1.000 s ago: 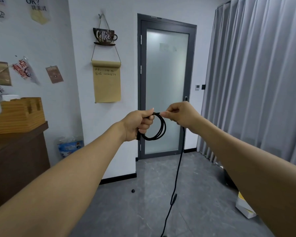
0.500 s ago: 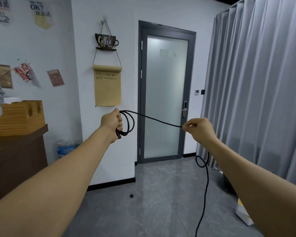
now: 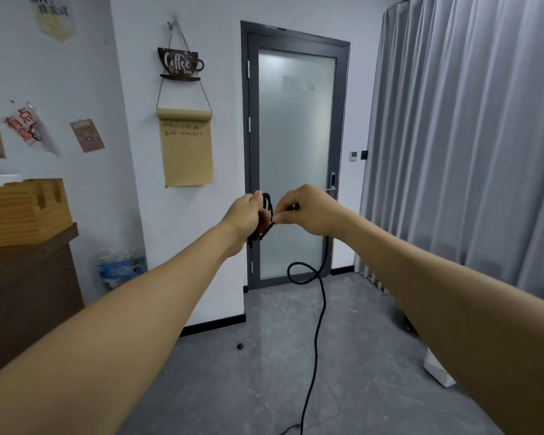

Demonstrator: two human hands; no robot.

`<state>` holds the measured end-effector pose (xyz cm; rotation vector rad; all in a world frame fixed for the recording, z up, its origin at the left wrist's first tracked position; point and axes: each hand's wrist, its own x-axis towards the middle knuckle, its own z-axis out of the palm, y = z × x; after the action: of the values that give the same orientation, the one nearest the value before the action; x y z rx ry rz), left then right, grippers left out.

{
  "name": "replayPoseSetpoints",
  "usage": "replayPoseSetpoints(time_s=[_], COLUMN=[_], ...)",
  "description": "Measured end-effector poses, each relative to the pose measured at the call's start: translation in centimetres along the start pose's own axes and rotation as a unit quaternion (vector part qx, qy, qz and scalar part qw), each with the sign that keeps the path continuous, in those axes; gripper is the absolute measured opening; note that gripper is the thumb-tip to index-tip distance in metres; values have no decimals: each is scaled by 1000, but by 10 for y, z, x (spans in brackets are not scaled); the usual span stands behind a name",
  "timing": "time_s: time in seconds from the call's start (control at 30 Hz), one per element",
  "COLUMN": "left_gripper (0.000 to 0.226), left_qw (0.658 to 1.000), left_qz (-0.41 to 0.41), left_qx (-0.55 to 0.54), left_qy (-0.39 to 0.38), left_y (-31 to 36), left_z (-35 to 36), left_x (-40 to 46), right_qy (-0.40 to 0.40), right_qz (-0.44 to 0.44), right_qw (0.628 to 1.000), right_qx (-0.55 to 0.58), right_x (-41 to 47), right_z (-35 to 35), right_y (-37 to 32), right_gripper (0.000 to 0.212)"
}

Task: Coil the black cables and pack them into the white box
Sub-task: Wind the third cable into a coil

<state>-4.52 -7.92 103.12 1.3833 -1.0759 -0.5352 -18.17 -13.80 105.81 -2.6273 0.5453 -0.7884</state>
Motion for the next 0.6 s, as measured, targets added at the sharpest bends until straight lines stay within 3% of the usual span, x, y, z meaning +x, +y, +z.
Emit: replayPoseSetpoints(time_s=[0.1, 0.4, 0.5, 0.6], left_gripper=[36, 43, 39, 37], left_qw=[998, 985, 985, 992], left_qz=[-1, -48, -57, -58], left_qx=[-20, 25, 30, 7], left_qy=[-55, -164, -162, -108], left_y=[1, 3, 4, 0], left_z=[7, 3, -6, -16], left_x=[-7, -15, -14, -12], right_qy=[22, 78, 89, 96], right_qz=[16, 118, 168, 207], right_qw=[997, 983, 971, 960], right_qx=[68, 120, 144, 161], right_x=[-2, -6, -9, -14], right_z=[-1, -3, -3, -6], right_y=[1, 17, 28, 40], right_gripper=[13, 28, 28, 24])
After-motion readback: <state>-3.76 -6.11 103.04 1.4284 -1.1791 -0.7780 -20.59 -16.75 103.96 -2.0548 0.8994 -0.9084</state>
